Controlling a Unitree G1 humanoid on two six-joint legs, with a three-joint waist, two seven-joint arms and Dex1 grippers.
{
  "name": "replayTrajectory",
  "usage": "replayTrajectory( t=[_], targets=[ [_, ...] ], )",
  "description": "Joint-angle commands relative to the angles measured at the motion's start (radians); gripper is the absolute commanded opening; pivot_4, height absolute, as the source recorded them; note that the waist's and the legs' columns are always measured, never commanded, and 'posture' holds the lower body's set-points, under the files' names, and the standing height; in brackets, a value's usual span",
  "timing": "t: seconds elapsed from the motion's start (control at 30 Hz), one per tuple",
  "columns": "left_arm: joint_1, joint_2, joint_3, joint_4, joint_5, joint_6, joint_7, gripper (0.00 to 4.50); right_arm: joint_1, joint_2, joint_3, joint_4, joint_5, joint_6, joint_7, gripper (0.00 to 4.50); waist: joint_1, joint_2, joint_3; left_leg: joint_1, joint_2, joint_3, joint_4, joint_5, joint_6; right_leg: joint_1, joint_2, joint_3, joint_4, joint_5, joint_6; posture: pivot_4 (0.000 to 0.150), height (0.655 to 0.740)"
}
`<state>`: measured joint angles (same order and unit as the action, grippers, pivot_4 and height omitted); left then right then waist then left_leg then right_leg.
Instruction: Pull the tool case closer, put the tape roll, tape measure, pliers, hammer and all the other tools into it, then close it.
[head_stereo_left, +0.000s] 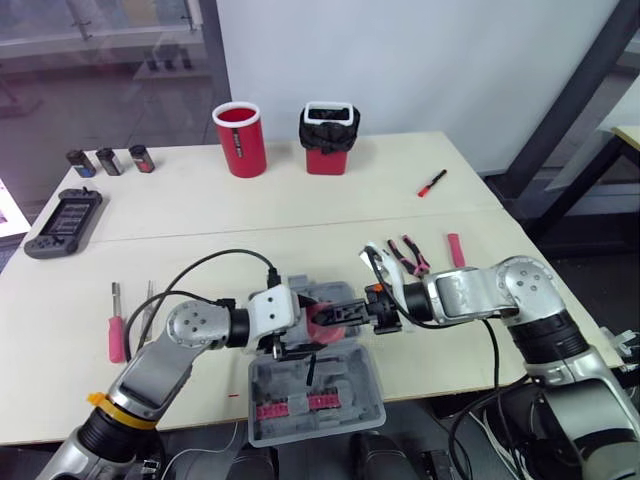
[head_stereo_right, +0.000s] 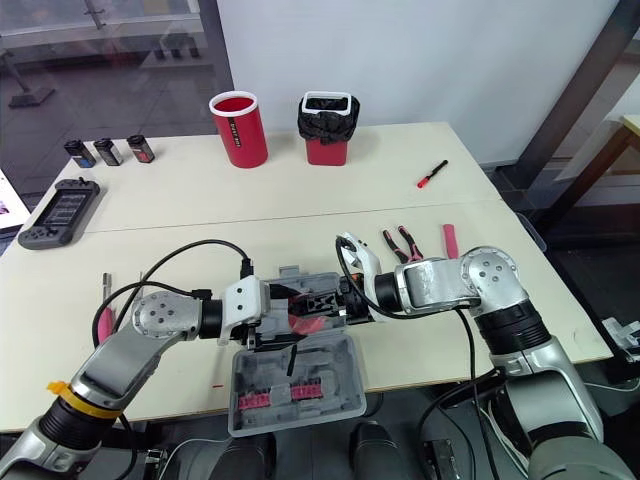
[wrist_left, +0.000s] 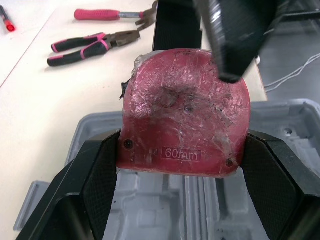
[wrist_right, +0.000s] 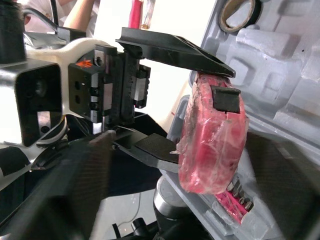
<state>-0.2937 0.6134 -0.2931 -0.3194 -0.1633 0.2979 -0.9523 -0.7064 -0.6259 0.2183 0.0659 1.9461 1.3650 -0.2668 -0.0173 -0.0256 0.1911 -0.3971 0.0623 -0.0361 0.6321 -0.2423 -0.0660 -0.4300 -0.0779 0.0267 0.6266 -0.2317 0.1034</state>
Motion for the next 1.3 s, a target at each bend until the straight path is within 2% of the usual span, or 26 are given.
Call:
replayTrajectory(
  t=[0.03,0.13,0.17,0.43,0.5,0.53,0.57,0.77,0.93,1.2,1.27,1.3],
  targets=[
    [-0.019,-0.004,0.006,-0.01,0.004,-0.027,-0.003,3.15,0.004,0.004,-0.043,-0.035,0.026,-0.01,0.002,2.27,0.0,0.0,0.0,0.0,0.0,0.0,0.0,0.0,0.0,0.0,0.0,0.0,0.0,0.0,0.0,0.15,0.7387],
    [-0.02,-0.008,0.005,-0.002,0.008,-0.032,-0.001,3.15,0.008,0.009,-0.05,-0.04,0.026,-0.012,-0.001,0.78,0.001,0.0,0.0,0.0,0.0,0.0,0.0,0.0,0.0,0.0,0.0,0.0,0.0,0.0,0.0,0.15,0.7387],
    [-0.02,-0.01,0.005,0.0,0.01,-0.034,0.0,3.15,0.009,0.014,-0.054,-0.041,0.026,-0.015,-0.003,0.54,0.001,0.0,0.0,0.0,0.0,0.0,0.0,0.0,0.0,0.0,0.0,0.0,0.0,0.0,0.0,0.15,0.7387],
    [-0.018,-0.019,0.007,0.027,0.024,-0.051,0.006,3.15,0.002,0.052,-0.088,-0.031,0.026,-0.019,-0.007,0.51,0.0,0.0,0.0,0.0,0.0,0.0,0.0,0.0,0.0,0.0,0.0,0.0,0.0,0.0,0.0,0.15,0.7387],
    [-0.012,-0.024,0.017,0.038,0.001,-0.047,-0.003,4.14,0.0,0.06,-0.095,-0.032,0.026,-0.023,-0.011,0.51,-0.001,0.0,0.0,0.0,0.0,0.0,0.0,0.0,0.0,0.0,0.0,0.0,0.0,0.0,0.0,0.15,0.7387],
    [-0.01,-0.025,0.022,0.041,-0.008,-0.045,-0.008,4.39,0.0,0.063,-0.099,-0.032,0.026,-0.024,-0.012,0.51,-0.002,0.0,0.0,0.0,0.0,0.0,0.0,0.0,0.0,0.0,0.0,0.0,0.0,0.0,0.0,0.15,0.7387],
    [-0.009,-0.027,0.024,0.043,-0.013,-0.044,-0.011,4.46,0.0,0.067,-0.103,-0.032,0.026,-0.024,-0.014,0.51,-0.002,0.0,0.0,0.0,0.0,0.0,0.0,0.0,0.0,0.0,0.0,0.0,0.0,0.0,0.0,0.15,0.7387],
    [0.019,-0.007,0.139,0.04,-0.103,-0.045,-0.024,4.46,0.039,0.046,-0.158,-0.013,0.026,-0.024,-0.035,0.51,0.0,0.0,0.0,-0.001,0.0,0.0,0.0,0.0,0.0,0.0,0.0,0.0,0.0,0.0,0.0,0.15,0.7387],
    [0.099,0.062,0.251,0.008,-0.19,-0.029,-0.069,4.46,0.035,-0.033,-0.207,0.062,0.026,0.023,-0.004,0.51,-0.001,0.0,0.0,-0.002,0.0,0.0,0.0,0.0,0.001,-0.002,0.0,0.0,-0.001,0.0,0.0,0.15,0.7387],
    [0.284,0.179,0.396,-0.086,-0.333,0.048,-0.145,4.46,0.031,-0.221,-0.225,0.221,0.026,0.121,0.082,0.51,0.0,0.001,0.0,-0.008,0.0,0.0,0.0,-0.001,0.001,-0.007,0.0,0.0,-0.002,0.0,0.0,0.15,0.7387],
    [0.351,0.191,0.437,-0.063,-0.33,0.004,-0.165,4.46,0.076,-0.29,-0.21,0.221,0.026,0.141,0.103,0.51,0.001,0.001,0.001,-0.01,0.0,0.0,0.0,-0.001,0.001,-0.009,0.0,0.0,-0.002,0.0,0.0,0.15,0.7387],
    [0.387,0.159,0.472,-0.031,-0.327,-0.075,-0.171,4.46,0.116,-0.326,-0.201,0.214,0.026,0.149,0.112,0.51,0.003,0.001,0.0,-0.01,0.0,0.0,0.0,-0.001,0.001,-0.009,0.0,0.0,-0.002,0.0,0.0,0.15,0.7387]
  ],
)
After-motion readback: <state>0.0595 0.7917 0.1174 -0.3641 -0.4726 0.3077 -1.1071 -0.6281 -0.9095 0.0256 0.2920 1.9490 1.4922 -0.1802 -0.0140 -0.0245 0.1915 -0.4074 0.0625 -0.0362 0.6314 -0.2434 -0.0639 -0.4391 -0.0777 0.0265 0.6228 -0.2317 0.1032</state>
